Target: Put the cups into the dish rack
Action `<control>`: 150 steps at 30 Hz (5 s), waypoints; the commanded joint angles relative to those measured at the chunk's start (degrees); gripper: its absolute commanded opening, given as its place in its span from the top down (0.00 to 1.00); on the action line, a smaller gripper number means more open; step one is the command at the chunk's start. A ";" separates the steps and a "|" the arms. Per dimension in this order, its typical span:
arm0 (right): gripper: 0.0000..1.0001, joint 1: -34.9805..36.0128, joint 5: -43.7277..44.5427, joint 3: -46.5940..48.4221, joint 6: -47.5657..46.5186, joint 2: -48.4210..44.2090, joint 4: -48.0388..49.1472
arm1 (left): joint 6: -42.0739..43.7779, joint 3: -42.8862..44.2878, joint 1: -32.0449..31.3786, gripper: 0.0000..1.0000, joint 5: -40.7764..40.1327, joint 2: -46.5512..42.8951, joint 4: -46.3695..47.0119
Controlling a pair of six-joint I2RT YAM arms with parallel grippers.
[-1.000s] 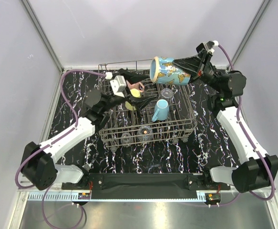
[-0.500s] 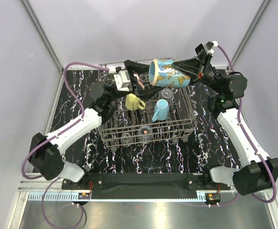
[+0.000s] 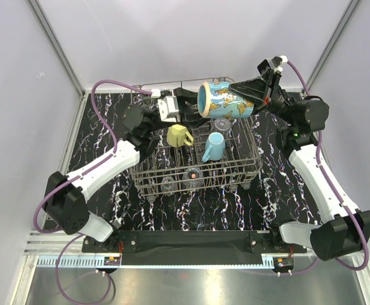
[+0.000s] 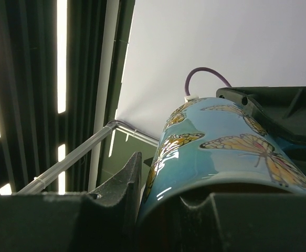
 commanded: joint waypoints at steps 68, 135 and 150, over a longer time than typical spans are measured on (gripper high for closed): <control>0.02 -2.28 -10.87 6.09 -27.86 -2.73 -37.20 | -24.01 -2.47 2.00 1.00 -5.31 -15.86 -7.08; 0.00 -13.98 21.30 17.78 -80.26 -5.10 -95.91 | -26.19 32.94 11.67 1.00 -81.94 17.53 -81.01; 0.00 -13.98 20.86 16.90 -80.00 -4.05 -94.95 | -34.81 38.66 11.58 1.00 -86.61 23.86 -88.39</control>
